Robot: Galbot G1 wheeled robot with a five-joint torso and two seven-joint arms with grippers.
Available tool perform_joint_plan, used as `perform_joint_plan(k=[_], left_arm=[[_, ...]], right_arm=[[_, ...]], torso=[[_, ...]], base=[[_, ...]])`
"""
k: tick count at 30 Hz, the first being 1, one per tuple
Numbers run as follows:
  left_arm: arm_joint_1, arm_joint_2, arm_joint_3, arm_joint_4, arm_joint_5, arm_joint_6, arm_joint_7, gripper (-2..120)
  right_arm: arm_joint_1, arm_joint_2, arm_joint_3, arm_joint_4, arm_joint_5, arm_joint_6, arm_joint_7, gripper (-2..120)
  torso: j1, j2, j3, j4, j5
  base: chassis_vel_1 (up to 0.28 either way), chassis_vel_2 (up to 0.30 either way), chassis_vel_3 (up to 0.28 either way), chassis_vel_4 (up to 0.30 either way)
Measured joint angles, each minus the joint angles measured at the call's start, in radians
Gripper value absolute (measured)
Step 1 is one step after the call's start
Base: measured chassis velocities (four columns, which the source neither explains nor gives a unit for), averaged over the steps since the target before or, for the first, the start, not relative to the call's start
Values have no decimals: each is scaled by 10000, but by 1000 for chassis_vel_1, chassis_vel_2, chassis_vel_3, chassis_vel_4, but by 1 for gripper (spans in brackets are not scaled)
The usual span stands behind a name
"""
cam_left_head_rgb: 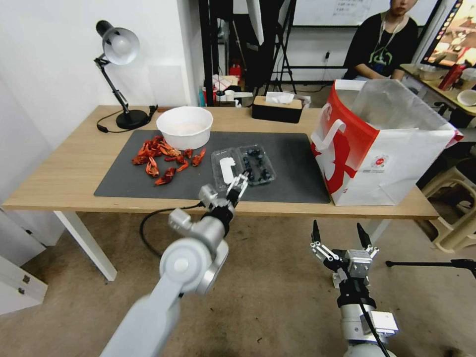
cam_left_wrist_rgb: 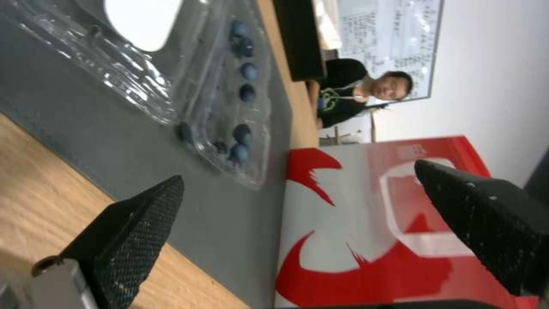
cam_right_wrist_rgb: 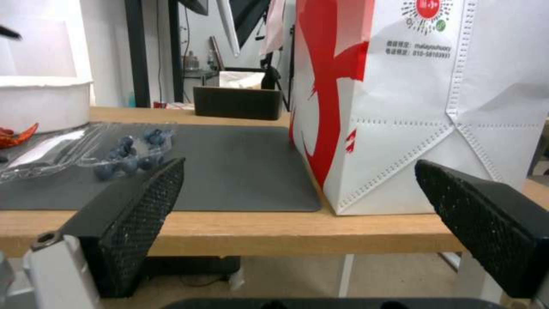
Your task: Close the takeout container lid, then place the container into the takeout bag.
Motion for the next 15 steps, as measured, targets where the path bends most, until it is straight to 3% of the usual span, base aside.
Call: perform_joint_plan(k=[7,15], left_arm=[[-476,-241,0,640,-185,-116,-507,100],[-805,-407,-36,1247,-173,-324,-596,99]], right_arm=[[9,-2,100,54,-8,-46,31,100],[69,-18,102,52,16,-71,58,100]], torso=[[0,0,0,0,-1],[0,0,0,0,-1]], base=[[0,0,0,0],[0,0,0,0]])
